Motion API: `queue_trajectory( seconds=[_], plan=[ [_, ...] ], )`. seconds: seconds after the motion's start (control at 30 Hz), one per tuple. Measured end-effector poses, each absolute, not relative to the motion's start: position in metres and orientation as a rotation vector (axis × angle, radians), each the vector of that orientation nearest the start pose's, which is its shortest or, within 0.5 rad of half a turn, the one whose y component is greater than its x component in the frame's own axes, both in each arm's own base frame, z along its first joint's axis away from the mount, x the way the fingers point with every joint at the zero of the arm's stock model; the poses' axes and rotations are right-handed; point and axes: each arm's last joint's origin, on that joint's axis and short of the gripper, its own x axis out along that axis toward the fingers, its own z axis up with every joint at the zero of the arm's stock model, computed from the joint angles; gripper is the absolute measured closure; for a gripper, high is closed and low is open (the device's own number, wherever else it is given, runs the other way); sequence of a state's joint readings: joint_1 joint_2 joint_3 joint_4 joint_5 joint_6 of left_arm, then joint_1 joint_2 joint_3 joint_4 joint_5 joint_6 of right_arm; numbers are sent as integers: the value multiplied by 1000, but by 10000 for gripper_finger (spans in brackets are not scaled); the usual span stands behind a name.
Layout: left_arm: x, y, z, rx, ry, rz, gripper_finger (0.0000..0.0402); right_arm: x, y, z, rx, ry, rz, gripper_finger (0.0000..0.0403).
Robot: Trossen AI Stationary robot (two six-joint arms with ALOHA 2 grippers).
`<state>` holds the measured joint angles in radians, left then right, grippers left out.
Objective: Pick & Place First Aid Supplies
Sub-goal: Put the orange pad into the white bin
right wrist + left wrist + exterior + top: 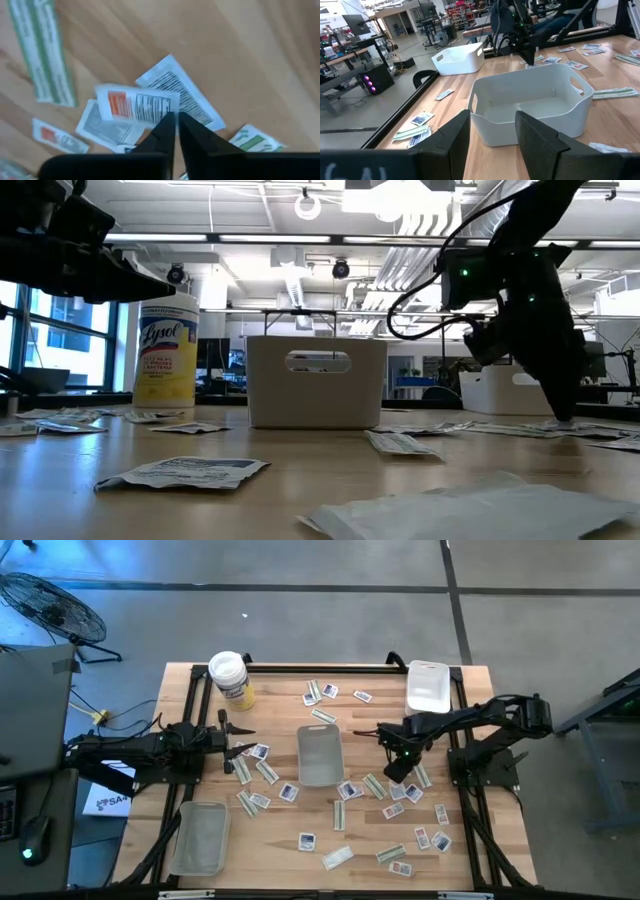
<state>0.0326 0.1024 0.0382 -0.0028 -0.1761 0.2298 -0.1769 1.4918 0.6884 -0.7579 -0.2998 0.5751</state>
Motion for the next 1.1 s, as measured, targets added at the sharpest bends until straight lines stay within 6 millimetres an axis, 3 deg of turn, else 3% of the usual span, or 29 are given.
queue_trajectory(
  seconds=[0.23, 0.43, 0.8, 1.1],
  plan=[
    [102, 8, 168, 234, 91, 200, 247, 211, -29, 137, 818, 1537, -340, 400],
    [102, 8, 168, 234, 91, 200, 247, 218, -27, 150, 792, 1549, -336, 401],
    [102, 8, 168, 234, 91, 200, 247, 208, 6, 147, 842, 1672, -515, 399],
    [102, 8, 168, 234, 91, 200, 247, 203, 18, 143, 829, 1684, -577, 379]
  ],
)
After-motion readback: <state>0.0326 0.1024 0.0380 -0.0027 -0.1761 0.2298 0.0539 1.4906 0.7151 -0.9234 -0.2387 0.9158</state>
